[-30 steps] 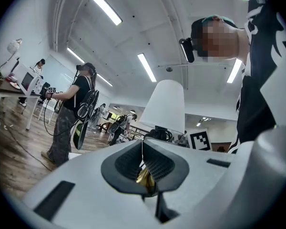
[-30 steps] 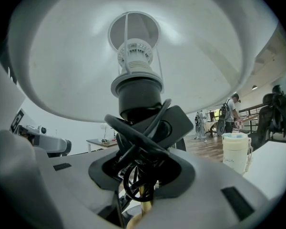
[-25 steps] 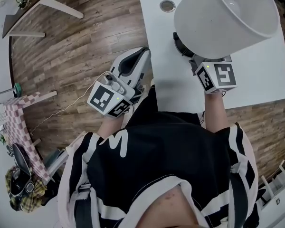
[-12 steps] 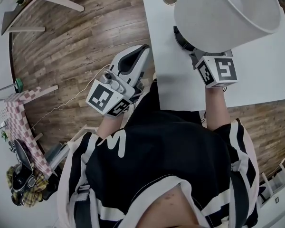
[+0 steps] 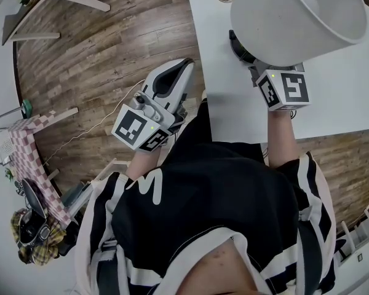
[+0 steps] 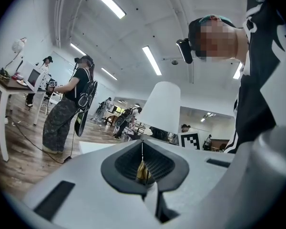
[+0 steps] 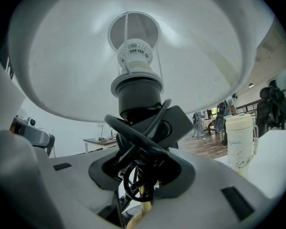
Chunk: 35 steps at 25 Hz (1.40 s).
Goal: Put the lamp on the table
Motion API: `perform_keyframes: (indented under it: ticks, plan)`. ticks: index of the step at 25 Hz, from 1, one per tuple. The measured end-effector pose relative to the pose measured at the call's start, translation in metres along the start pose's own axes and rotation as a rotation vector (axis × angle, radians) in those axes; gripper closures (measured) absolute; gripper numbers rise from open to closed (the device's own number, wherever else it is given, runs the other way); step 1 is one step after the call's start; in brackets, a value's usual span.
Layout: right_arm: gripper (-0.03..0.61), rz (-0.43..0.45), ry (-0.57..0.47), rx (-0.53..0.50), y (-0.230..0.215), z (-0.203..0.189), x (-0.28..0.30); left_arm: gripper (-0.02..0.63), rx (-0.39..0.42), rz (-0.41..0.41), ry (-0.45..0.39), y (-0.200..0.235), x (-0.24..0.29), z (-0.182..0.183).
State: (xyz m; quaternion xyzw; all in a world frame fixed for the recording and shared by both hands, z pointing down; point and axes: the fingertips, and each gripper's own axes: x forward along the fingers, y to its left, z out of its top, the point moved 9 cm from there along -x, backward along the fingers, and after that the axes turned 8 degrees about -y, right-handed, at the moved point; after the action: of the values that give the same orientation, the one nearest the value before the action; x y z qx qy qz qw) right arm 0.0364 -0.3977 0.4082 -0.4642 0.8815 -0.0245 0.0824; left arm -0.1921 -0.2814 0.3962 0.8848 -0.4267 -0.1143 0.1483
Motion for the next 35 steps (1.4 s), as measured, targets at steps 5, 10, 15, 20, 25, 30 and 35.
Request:
perform_keyframes:
  ticks: [5,10,15,20,25,30,35]
  plan:
    - [0.43,-0.001,-0.006,-0.005,0.001,-0.004,0.003,0.606,-0.005,-0.005,0.003,0.005,0.002,-0.001]
    - [0.43,0.004,-0.013,-0.023,0.002,-0.007,0.007,0.606,-0.012,-0.017,0.005,0.007,0.007,-0.001]
    - [0.43,0.007,-0.023,-0.028,0.002,-0.009,0.006,0.606,-0.019,-0.025,-0.002,0.006,0.008,-0.002]
    - [0.43,0.006,-0.033,-0.031,0.001,-0.009,0.007,0.606,-0.026,-0.024,-0.007,0.01,0.012,-0.002]
    - [0.43,-0.004,-0.041,-0.042,0.002,-0.014,0.001,0.606,-0.026,-0.034,-0.014,0.01,0.007,-0.005]
    - [0.43,0.027,-0.003,-0.043,0.003,-0.016,0.001,0.606,-0.027,-0.044,-0.022,0.008,0.004,0.001]
    - [0.428,0.002,0.015,-0.037,0.004,-0.024,0.001,0.607,-0.022,-0.075,-0.024,0.011,0.009,0.002]
